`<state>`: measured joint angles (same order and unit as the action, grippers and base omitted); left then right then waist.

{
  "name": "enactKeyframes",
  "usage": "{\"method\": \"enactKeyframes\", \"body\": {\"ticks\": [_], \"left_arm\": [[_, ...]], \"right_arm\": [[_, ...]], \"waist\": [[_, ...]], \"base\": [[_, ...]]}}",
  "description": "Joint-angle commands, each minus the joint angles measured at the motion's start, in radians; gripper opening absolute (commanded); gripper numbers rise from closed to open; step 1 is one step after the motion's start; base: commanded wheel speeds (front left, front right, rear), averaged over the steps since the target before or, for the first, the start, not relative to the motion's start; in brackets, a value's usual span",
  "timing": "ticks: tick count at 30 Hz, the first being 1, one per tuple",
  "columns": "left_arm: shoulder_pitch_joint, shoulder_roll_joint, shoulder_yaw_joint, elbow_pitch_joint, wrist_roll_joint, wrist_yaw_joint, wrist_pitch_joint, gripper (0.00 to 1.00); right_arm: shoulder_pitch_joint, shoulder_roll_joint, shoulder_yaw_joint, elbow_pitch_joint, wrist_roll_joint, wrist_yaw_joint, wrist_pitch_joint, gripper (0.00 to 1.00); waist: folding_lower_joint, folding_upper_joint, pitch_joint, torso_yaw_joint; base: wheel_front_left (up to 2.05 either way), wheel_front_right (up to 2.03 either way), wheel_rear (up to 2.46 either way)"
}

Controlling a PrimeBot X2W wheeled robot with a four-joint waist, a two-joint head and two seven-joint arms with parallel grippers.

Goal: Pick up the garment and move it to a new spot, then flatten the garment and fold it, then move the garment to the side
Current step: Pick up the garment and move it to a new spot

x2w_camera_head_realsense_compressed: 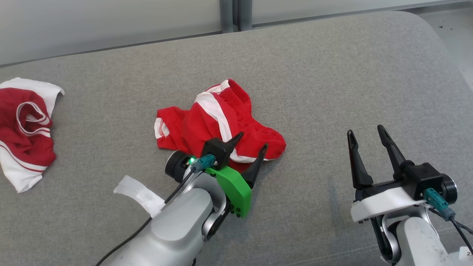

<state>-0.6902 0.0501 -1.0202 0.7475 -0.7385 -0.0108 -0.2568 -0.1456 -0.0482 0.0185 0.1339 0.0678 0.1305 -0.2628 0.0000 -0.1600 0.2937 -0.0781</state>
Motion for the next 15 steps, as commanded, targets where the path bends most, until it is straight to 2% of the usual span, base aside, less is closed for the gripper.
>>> {"method": "enactKeyframes", "body": {"ticks": [1, 5, 9, 15], "left_arm": [[-0.014, 0.001, 0.008, -0.007, 0.001, 0.004, -0.007, 1.00], [-0.036, 0.002, 0.060, -0.019, -0.007, 0.012, -0.008, 1.00], [-0.045, 0.030, 0.095, 0.020, 0.003, 0.020, -0.008, 1.00], [-0.073, 0.037, 0.131, 0.114, -0.062, -0.018, 0.054, 1.00]], "right_arm": [[0.016, -0.004, -0.004, 0.002, -0.002, 0.000, -0.004, 1.00], [0.032, -0.004, -0.007, 0.004, -0.006, 0.000, -0.004, 1.00], [0.040, -0.004, 0.006, 0.005, -0.005, 0.000, -0.004, 1.00], [0.033, -0.005, 0.017, 0.000, -0.004, 0.000, -0.004, 1.00]], "waist": [[0.0000, 0.0000, -0.024, 0.017], [0.0000, 0.0000, -0.046, 0.025], [0.0000, 0.0000, -0.060, 0.018], [0.0000, 0.0000, -0.057, -0.007]], "base": [[0.00, 0.00, 0.00], [0.00, 0.00, 0.00], [0.00, 0.00, 0.00], [0.00, 0.00, 0.00]]}}
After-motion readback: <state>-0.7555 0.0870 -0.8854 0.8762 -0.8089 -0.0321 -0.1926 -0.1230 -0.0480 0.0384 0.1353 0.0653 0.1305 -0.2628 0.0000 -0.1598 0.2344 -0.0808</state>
